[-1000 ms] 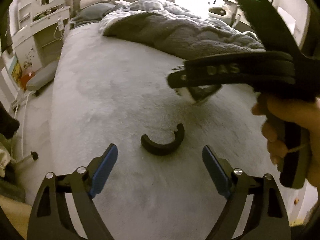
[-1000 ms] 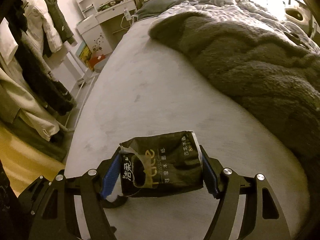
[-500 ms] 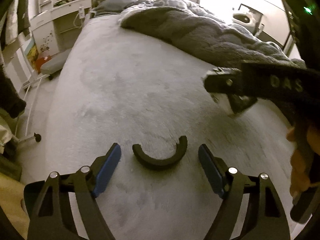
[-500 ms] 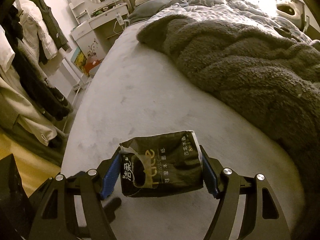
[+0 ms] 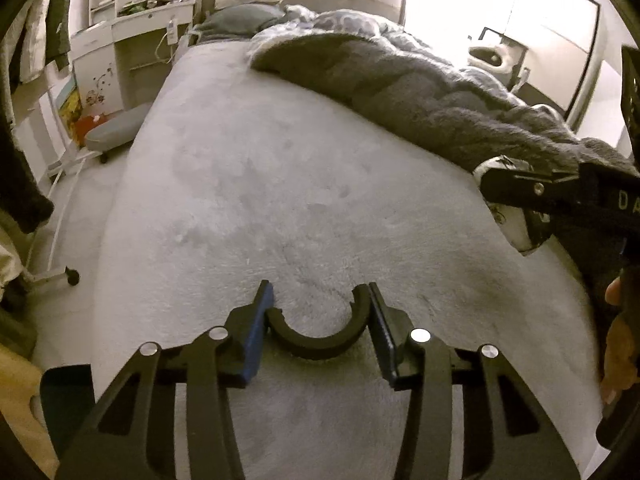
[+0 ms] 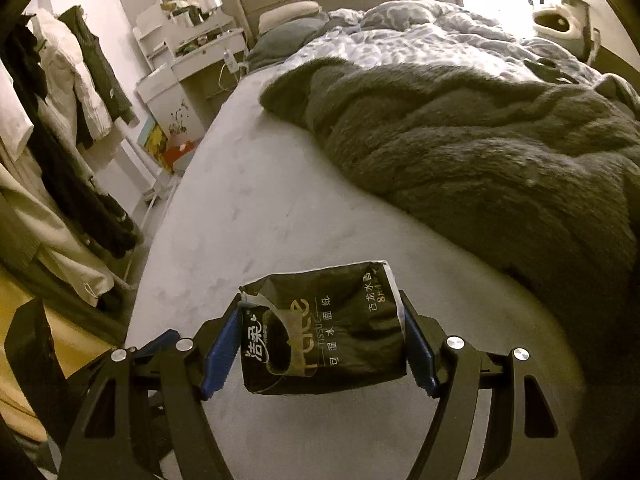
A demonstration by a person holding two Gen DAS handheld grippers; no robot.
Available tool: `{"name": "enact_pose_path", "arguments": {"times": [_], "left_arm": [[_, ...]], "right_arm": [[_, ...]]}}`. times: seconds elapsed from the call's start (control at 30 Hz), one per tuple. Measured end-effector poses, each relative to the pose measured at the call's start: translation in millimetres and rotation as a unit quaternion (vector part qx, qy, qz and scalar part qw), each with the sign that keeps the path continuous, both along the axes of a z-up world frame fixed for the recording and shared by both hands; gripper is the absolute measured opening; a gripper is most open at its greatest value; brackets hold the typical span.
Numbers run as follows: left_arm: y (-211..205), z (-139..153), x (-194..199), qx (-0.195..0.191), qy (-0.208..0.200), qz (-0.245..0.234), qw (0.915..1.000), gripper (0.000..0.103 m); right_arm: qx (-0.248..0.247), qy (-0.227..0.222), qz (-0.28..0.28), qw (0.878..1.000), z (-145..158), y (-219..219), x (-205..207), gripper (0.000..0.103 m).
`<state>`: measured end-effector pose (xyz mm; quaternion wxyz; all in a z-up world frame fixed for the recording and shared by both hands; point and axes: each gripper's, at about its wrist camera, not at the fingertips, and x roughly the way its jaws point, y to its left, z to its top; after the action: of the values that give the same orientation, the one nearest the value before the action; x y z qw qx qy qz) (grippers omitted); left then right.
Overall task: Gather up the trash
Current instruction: 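Grasp the black curved plastic piece with the left tool, then carry the curved piece and snack packet to the bin with both tools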
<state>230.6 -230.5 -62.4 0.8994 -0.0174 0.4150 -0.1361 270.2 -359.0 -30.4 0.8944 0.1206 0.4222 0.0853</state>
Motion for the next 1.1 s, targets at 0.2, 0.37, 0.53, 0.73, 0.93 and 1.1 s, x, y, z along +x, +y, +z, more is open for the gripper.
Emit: {"name": "enact_pose_path", "arguments": {"times": [0.2, 0.37, 0.53, 0.73, 0.93, 1.1], "left_arm": [[11, 5, -16, -0.006, -0.008, -0.029, 0.9995, 0.049], [13, 7, -35, -0.01, -0.024, -0.067, 0.9974, 0.049], [22, 13, -45, -0.013, -0.052, -0.092, 0.9943, 0.049], [41, 19, -56, -0.012, -0.065, -0.094, 0.9934, 0.049], [61, 20, -79, 0.011, -0.076, -0.109, 0.9911, 0.049], [92, 19, -89, 0.005, -0.068, -0.099, 0.9927, 0.049]], "right_arm": [[0.014, -0.006, -0.014, 1.0, 1, 1, -25, 0.073], [0.016, -0.016, -0.023, 0.999, 4, 8, -43, 0.073], [0.022, -0.024, -0.033, 0.999, 5, 12, -69, 0.073], [0.031, -0.045, -0.048, 0.997, 12, 23, -102, 0.073], [0.033, -0.07, -0.051, 0.996, 18, 47, -128, 0.073], [0.05, -0.089, -0.048, 0.994, 23, 67, -143, 0.073]]}}
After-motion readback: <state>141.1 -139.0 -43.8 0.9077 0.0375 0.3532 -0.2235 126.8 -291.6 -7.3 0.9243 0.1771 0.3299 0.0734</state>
